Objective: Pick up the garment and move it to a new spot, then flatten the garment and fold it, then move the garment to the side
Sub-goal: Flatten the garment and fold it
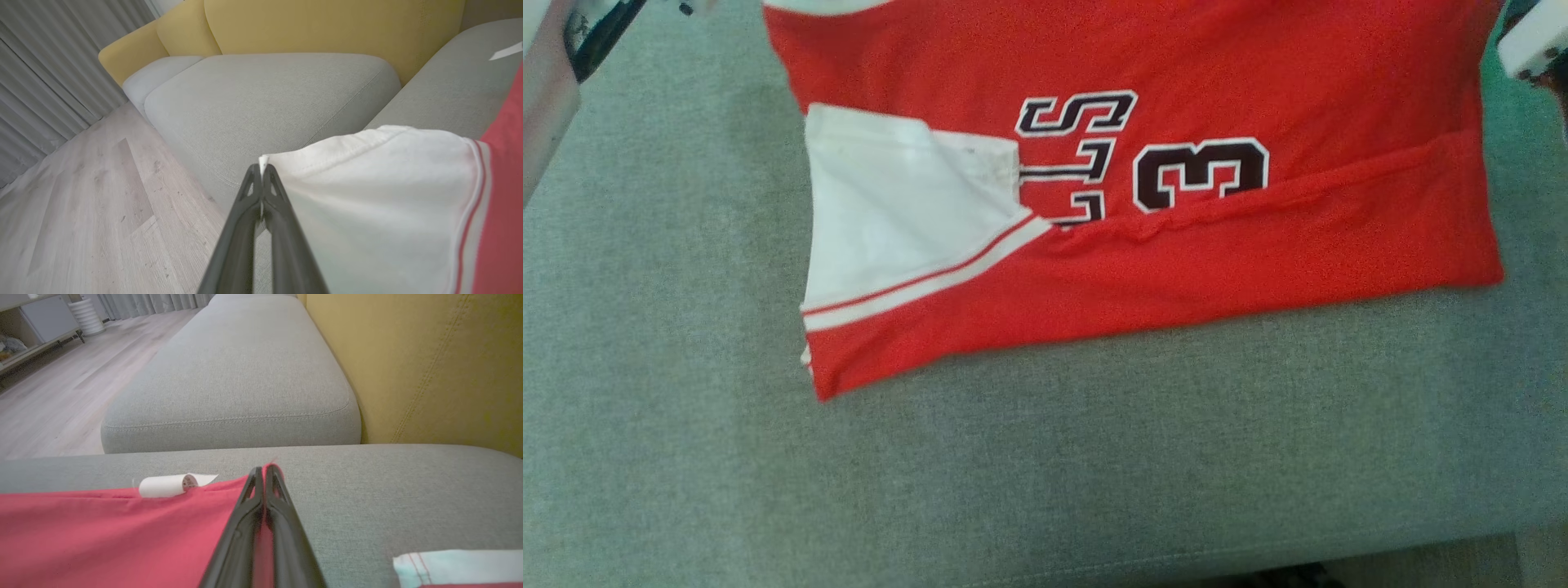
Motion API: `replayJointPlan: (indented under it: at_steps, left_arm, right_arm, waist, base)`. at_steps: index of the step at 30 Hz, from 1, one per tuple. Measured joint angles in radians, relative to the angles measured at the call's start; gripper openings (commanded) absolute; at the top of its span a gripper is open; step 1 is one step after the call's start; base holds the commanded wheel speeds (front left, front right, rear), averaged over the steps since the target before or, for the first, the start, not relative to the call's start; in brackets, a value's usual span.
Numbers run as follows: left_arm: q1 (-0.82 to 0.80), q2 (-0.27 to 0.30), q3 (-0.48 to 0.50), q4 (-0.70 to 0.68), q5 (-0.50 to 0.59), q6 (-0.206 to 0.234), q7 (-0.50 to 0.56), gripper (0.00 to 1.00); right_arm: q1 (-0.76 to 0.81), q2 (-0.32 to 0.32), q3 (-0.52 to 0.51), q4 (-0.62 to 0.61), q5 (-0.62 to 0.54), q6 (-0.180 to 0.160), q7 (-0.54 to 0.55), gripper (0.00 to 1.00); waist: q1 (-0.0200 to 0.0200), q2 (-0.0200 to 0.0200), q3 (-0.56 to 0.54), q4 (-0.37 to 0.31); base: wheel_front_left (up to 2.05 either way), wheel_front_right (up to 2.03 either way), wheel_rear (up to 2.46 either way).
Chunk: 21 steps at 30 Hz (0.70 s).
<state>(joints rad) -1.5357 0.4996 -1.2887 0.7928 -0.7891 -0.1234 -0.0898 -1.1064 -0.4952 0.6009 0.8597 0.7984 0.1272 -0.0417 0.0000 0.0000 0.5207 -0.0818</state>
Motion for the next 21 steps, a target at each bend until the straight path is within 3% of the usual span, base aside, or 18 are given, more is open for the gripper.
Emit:
replayJointPlan:
  at_steps: [6,12,21]
  left_arm:
    - [0.022,0.012,-0.007,-0.043,0.051,-0.002,-0.019,0.00]
    - [0.178,0.092,-0.025,-0.185,0.116,-0.009,-0.036,0.00]
    - [0.338,0.194,-0.035,-0.437,0.202,0.047,0.006,0.00]
  right_arm:
    - [0.035,-0.053,0.035,-0.049,0.043,0.000,-0.012,0.00]
    - [0.201,-0.114,0.051,-0.097,0.081,0.000,-0.039,0.00]
    - [0.338,-0.178,0.032,-0.167,0.100,0.000,-0.055,0.00]
  waist:
    - [-0.0001,0.0000,-0.034,0.014]
    - [-0.0001,0.0000,-0.080,0.054]
    - [-0.0002,0.0000,-0.140,0.095]
  base:
    - [0.00,0.00,0.00]
    - [0.00,0.00,0.00]
    - [0.00,0.00,0.00]
